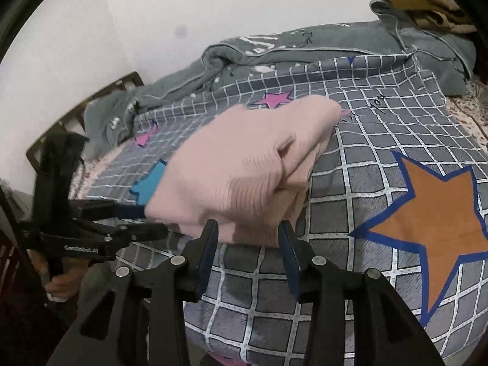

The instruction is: Fold small clothes

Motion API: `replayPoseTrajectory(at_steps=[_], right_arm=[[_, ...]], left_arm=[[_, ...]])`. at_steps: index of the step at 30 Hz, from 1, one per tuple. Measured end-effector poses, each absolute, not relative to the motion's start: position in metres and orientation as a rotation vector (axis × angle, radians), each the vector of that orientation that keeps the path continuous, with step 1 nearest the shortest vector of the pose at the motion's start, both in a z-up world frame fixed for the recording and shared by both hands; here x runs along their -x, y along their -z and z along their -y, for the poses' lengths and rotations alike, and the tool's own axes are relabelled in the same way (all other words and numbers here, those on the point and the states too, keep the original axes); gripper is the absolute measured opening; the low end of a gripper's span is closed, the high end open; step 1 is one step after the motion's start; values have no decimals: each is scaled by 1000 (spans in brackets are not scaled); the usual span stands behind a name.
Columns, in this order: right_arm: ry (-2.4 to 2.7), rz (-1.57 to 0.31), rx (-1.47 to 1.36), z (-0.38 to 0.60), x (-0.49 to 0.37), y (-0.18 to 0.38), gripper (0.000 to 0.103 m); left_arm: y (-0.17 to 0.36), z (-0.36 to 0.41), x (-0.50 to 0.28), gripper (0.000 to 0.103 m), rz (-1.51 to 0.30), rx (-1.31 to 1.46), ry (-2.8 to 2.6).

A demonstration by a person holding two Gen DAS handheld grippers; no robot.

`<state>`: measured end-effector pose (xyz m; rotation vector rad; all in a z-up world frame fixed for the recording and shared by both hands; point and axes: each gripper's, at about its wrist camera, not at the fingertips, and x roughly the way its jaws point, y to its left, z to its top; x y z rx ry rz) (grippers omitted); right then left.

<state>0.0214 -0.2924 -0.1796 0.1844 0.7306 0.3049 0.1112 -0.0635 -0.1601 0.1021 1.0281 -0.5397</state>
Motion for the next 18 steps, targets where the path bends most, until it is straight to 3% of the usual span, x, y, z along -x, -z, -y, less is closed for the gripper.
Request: replayPoseTrajectory(at_steps=[3, 4, 5, 6, 11, 18], right_arm=[[-274, -696, -139, 286, -25, 180, 41], [-262, -681, -119, 283, -27, 180, 36], [-262, -681, -108, 281, -30, 181, 29], [-266, -690, -97, 278, -33, 181, 10], [-296, -603, -122, 298, -18, 170, 6], [-265, -706, -93, 293, -21, 203, 8]], left_arm=[[160, 71, -115, 50, -1028, -145, 502], [159, 70, -117, 44, -1028, -137, 511], [157, 69, -117, 31, -1023, -131, 511], [155, 67, -117, 22, -1007, -133, 497], [151, 44, -114, 17, -996, -25, 531], [164, 51, -114, 21, -1049, -30, 513]])
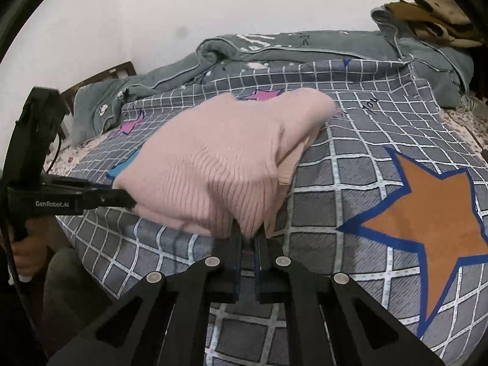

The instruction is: Fold small clothes

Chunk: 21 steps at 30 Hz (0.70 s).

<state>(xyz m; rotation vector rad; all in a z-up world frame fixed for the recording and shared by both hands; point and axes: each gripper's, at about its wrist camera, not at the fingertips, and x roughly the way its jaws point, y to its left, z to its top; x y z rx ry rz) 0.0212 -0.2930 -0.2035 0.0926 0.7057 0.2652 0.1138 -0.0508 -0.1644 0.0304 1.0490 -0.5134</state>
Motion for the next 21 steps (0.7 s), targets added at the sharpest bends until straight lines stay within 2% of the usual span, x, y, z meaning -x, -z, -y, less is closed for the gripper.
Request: replayPoseTrajectory(at_steps=[2, 5, 6, 7, 9, 13, 15, 16, 19, 21], right_arm=[[-278, -722, -106, 292, -24, 197, 13], [-328, -682, -157, 299, -24, 180, 24], [-338, -653, -166, 301, -24, 173, 30], [-339, -634, -170, 301, -24, 167, 39], [-324, -595, -184, 303, -30, 155, 44], [-251, -633, -264, 306, -65, 156, 44], [-191, -694, -280, 305, -83, 165, 19], [-187, -706, -285, 306, -87, 168, 13], [-212, -565, -308, 318, -70, 159, 11], [-185, -590, -333, 328, -71, 166, 11]], left_arm=[[163, 48, -115, 24, -1064, -26, 516], [159, 42, -114, 34, -1071, -19, 515], [157, 39, -114, 36, -1069, -17, 510], [156, 36, -113, 36, -1066, -11, 514], [155, 33, -114, 36, -1068, 3, 522], [150, 29, -115, 36, -1070, 17, 521], [143, 25, -112, 36, -1036, 21, 517], [140, 23, -111, 36, -1022, 25, 514], [136, 19, -117, 37, -1017, 31, 495], [136, 20, -121, 37, -1011, 28, 488]])
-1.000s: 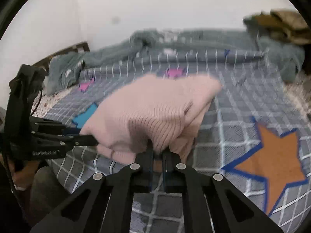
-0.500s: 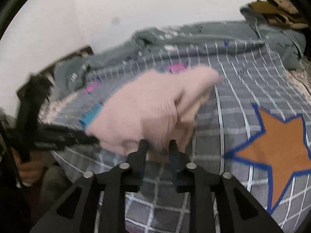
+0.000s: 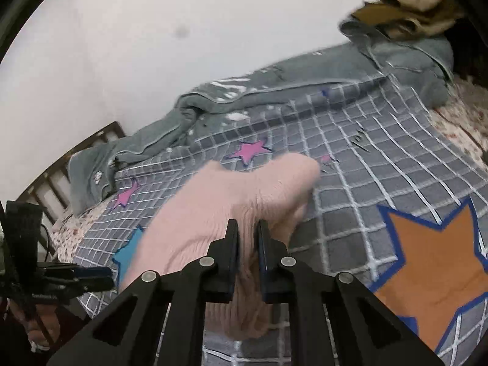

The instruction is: Fold small clothes

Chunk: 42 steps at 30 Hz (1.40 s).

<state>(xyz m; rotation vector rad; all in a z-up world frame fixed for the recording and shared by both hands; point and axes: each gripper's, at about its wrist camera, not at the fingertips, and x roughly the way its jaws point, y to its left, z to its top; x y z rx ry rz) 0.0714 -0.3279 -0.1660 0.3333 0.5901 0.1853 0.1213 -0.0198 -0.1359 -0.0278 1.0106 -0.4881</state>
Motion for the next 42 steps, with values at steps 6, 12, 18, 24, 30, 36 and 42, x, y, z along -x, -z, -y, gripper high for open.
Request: replayPoseTrajectory(at_steps=[6, 12, 18, 24, 30, 36, 42], right_arm=[[-143, -694, -287, 322, -79, 193, 15], [-180, -692, -318, 326, -93, 170, 36], [-169, -745, -292, 319, -115, 168, 41], [-156, -792, -257, 317, -127, 176, 55], [-152, -823, -245, 318, -133, 188, 62], [-176, -865, -278, 316, -145, 198, 65], [-211, -887, -326, 320, -155, 207, 65]], left_arm=[[142, 39, -151, 37, -1027, 36, 426], [133, 47, -181, 37, -979, 69, 380], [131, 54, -210, 38, -982, 78, 374], [135, 59, -224, 65, -975, 98, 384], [152, 61, -229, 66, -989, 113, 412], [170, 62, -235, 67, -1037, 160, 444], [182, 70, -242, 57, -1054, 198, 489]])
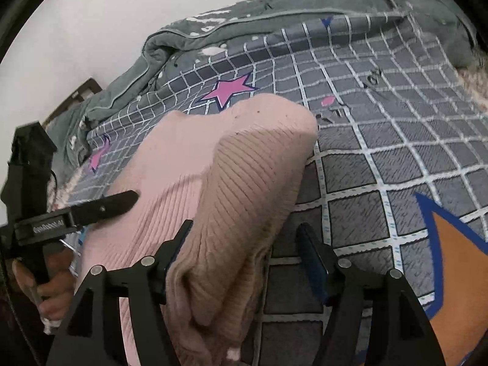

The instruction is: Fold small clothes

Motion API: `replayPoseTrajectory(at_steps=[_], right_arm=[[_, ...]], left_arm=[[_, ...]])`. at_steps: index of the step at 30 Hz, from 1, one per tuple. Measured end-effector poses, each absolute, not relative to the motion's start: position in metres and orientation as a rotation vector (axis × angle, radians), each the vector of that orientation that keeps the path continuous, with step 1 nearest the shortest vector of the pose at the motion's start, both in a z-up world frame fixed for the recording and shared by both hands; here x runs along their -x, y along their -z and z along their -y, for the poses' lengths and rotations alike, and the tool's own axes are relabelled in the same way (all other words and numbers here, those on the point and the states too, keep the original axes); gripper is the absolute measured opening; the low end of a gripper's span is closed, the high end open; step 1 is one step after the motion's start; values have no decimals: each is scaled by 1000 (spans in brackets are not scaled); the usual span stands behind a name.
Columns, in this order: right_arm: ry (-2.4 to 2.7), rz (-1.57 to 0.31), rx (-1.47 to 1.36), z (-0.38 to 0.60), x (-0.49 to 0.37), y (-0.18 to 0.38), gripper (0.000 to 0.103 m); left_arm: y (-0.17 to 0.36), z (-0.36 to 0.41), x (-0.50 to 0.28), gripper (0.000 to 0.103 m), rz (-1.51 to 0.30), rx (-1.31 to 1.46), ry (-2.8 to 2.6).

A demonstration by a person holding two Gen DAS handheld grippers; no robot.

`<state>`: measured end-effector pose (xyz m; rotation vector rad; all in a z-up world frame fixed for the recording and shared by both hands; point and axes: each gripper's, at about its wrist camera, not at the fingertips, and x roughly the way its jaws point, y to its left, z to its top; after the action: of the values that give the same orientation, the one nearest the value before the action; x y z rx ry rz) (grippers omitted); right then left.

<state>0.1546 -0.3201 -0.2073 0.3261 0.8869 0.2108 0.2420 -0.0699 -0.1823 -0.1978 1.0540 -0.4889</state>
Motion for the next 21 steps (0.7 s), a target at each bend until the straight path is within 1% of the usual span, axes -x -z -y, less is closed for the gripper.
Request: replayPoseTrajectory(at_steps=[1, 3, 4, 5, 6, 7, 8, 13, 21], right_arm=[[-218, -894, -352, 322, -156, 209, 65], [-231, -899, -359, 322, -158, 210, 65], [-239, -901, -361, 321, -159, 210, 63], [-253, -906, -373, 320, -160, 210, 54], [-282, -913, -402, 319, -161, 210, 49], [-312, -913, -436, 318, -162, 209, 38], [-311, -903, -439, 317, -161, 205, 34], [-288, -814, -352, 296, -156, 179, 28], [-381, -780, -352, 242, -186, 162, 28]], left_arm=[[183, 71, -243, 56, -1051, 202, 490], [180, 72, -242, 48, -1034, 195, 481], [179, 72, -241, 46, -1025, 188, 479], [176, 73, -240, 43, -1008, 171, 473], [172, 75, -237, 41, -991, 155, 467], [170, 74, -237, 40, -981, 148, 466], [166, 74, -236, 38, -968, 142, 466], [150, 61, -237, 36, -920, 131, 453], [128, -4, -251, 36, -849, 145, 332]])
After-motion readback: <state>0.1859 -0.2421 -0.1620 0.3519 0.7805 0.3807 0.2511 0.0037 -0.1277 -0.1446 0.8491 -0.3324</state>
